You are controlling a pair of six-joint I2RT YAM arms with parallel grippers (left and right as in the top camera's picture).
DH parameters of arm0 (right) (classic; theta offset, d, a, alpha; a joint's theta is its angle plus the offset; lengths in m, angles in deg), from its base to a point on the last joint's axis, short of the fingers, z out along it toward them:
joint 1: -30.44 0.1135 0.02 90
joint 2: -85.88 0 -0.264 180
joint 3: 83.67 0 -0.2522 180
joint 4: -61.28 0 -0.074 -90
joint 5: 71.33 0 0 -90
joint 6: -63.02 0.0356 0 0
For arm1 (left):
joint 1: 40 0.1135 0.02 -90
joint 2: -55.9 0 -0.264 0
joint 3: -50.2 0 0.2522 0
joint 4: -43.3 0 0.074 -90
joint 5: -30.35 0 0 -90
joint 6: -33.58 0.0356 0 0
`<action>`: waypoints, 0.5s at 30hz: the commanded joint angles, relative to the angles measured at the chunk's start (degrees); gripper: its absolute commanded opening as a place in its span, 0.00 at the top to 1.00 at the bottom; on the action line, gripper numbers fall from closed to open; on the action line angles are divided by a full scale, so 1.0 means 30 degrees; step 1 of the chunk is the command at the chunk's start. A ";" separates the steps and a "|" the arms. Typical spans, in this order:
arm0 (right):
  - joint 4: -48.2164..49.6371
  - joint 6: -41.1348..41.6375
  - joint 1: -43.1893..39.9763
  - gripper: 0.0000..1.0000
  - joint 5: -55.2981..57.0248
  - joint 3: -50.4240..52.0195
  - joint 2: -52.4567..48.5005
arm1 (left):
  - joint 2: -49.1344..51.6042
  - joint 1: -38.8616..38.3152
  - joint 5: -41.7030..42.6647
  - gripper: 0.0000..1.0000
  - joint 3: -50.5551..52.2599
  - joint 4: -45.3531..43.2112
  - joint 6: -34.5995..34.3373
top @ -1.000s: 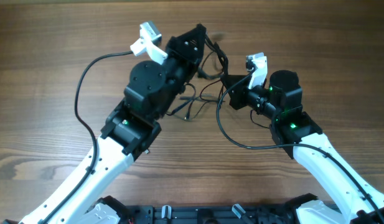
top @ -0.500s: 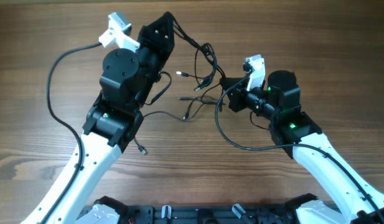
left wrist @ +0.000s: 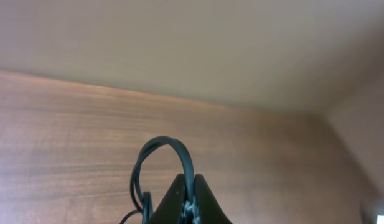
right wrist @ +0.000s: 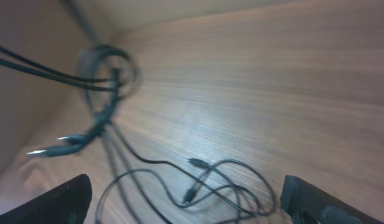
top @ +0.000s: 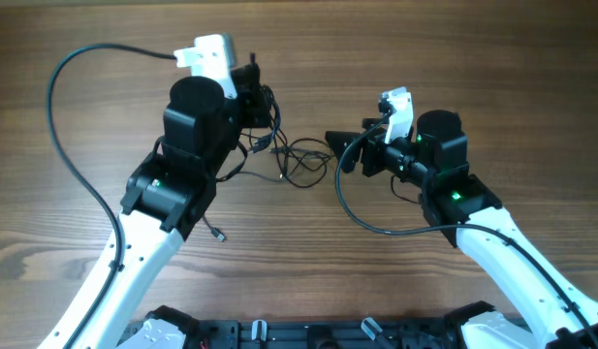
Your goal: Untangle cables
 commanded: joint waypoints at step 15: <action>-0.0765 -0.1945 -0.0073 0.00 -0.3650 0.0058 0.6390 | -0.2645 0.0102 1.8025 0.96 -0.0240 0.0423 0.7643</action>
